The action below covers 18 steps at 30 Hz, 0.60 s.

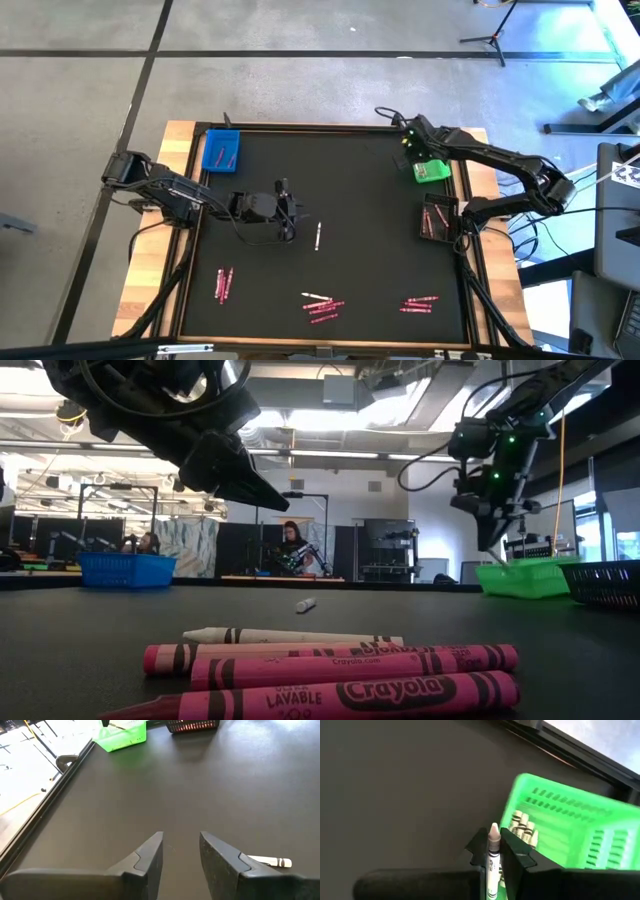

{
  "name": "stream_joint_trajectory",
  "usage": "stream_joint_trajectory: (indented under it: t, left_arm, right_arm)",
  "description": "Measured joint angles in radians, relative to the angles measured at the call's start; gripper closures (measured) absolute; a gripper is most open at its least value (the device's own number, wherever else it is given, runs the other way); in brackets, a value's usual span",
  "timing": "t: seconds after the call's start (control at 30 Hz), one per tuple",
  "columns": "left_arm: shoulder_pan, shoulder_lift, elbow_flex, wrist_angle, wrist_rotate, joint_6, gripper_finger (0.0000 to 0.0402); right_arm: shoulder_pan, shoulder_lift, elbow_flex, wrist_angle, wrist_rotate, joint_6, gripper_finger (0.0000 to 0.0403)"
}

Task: Sort crayons
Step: Put the white crayon into the green bin

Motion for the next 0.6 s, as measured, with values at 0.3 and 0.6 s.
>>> stream_joint_trajectory:
  t: [0.3,0.6]
  left_arm:
    - [0.0,0.0,0.0,0.0,0.0,0.0,0.0282]
    - [0.0,0.0,0.0,0.0,0.0,0.0,0.0282]
  right_arm:
    - [-0.003,0.0,0.0,0.014,0.007,-0.008,0.0377]
    - [-0.002,0.0,0.0,-0.042,0.025,-0.022,0.0374]
